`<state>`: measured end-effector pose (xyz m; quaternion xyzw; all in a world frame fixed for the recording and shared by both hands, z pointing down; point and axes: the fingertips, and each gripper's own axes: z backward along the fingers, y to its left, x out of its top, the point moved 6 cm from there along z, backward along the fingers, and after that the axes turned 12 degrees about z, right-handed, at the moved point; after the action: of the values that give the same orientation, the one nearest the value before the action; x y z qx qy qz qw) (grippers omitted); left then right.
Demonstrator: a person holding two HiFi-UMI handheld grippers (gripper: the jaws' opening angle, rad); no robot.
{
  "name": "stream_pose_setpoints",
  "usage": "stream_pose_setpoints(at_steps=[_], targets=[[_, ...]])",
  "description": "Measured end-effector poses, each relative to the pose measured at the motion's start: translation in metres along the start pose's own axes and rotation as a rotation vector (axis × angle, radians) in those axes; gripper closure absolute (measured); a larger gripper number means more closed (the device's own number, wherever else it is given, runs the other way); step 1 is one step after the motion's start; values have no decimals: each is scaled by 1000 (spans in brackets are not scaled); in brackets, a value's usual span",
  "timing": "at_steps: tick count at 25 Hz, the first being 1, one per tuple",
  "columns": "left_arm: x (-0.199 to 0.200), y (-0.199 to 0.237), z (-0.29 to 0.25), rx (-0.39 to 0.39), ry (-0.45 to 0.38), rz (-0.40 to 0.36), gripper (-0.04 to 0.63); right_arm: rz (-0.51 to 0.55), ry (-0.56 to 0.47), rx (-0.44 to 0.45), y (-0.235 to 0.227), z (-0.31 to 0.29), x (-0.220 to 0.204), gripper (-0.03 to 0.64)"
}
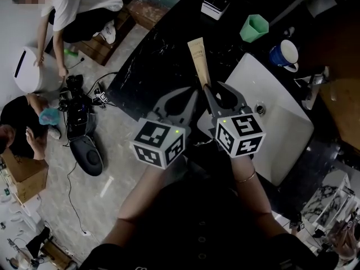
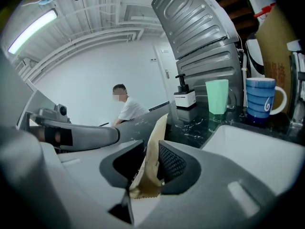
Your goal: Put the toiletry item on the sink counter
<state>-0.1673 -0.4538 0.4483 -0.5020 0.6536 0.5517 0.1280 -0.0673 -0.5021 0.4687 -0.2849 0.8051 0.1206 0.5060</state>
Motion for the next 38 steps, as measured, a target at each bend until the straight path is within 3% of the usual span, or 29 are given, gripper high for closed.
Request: stream_pose_setpoints(at_steps=[4,13,38], targets=[[0,-3,3,-10,1,-6,581,8,-8,-8,2,4,4,505],[2,-16,24,-39,-26,-29,581,32,-63,-25,20,27,16,503],[-25,-77,146,-160,-125,-124,581,116,-240,-99,115,145,28,505]])
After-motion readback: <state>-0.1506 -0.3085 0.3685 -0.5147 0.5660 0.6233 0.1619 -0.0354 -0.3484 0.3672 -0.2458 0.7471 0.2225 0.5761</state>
